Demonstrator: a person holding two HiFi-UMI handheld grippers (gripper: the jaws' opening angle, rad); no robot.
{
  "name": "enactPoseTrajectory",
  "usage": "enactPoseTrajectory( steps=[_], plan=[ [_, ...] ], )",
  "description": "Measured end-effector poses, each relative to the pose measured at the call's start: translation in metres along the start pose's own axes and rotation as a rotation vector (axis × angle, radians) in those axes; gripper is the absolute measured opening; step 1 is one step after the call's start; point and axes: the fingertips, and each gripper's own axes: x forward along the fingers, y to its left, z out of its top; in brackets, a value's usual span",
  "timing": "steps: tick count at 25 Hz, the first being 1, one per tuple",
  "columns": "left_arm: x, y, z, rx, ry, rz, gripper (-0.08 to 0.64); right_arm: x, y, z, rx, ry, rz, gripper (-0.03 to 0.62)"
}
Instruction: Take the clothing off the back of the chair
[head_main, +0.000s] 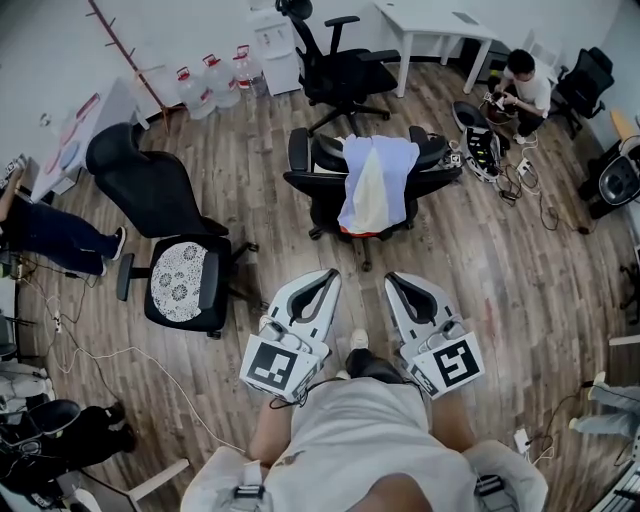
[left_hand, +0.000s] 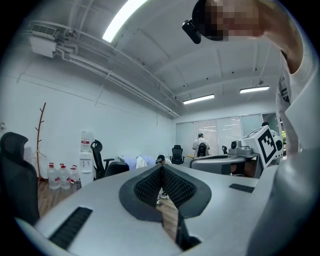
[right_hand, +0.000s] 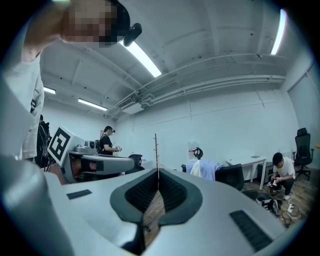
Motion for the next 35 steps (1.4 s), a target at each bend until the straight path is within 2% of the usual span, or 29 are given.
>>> enactPoseTrajectory(
  steps=[18,29,35],
  plan=[
    [0.065,0.018,0.001,-0.003,0.017,0.021,0.017,0.037,-0.066,-0.002,0.008,0.010,0.041,0.021],
    [0.085,0.021,-0.010,-0.011,0.059,0.013,0.018,0.042,-0.087,-0.021,0.028,0.049,0.018,0.021],
    [0.095,0.029,-0.018,-0.019,0.054,-0.016,0.018,0.051,-0.093,-0.029,0.031,0.068,-0.007,0.021]
  ],
)
